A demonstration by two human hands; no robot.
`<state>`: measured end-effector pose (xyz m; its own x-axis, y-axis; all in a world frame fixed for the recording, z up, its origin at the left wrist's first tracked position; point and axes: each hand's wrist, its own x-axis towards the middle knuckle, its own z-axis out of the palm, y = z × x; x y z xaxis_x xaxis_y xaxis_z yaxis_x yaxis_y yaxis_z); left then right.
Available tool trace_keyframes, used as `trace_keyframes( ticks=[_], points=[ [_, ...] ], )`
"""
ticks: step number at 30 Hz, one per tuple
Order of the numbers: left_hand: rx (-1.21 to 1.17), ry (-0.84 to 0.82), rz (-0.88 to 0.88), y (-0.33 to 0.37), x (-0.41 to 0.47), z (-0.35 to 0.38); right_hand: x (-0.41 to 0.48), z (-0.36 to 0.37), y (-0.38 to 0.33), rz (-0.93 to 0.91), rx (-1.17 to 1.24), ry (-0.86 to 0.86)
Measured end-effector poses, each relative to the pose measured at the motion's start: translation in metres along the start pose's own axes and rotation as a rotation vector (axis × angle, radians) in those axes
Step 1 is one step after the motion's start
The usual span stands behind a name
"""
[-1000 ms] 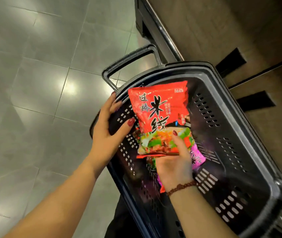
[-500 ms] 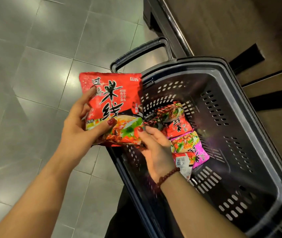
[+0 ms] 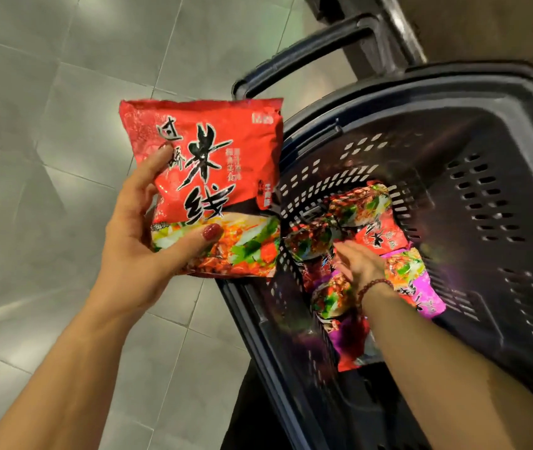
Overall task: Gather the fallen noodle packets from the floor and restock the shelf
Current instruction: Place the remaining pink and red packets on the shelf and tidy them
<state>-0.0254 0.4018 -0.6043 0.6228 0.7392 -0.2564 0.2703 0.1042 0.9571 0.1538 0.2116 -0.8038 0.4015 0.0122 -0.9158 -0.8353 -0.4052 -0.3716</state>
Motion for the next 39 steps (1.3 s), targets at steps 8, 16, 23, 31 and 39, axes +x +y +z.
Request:
trace_keyframes(
  ticks=[8, 16, 23, 31, 39],
  points=[
    [0.05, -0.021, 0.114, -0.016, 0.008, -0.006, 0.069, 0.015, 0.018, -0.341, -0.772, 0.053],
    [0.093, -0.035, 0.169, -0.02, 0.01, -0.008, 0.074, 0.031, 0.011, -0.308, -1.094, 0.041],
    [0.059, 0.035, 0.115, -0.015, 0.001, 0.0, 0.024, 0.007, -0.007, -0.298, -0.825, -0.068],
    [-0.006, 0.271, -0.139, 0.036, -0.04, 0.044, -0.119, -0.039, -0.071, -0.313, 0.195, -0.068],
    [-0.087, 0.303, -0.21, 0.155, -0.106, 0.06, -0.314, -0.096, -0.155, -0.41, 0.609, -0.105]
  ],
)
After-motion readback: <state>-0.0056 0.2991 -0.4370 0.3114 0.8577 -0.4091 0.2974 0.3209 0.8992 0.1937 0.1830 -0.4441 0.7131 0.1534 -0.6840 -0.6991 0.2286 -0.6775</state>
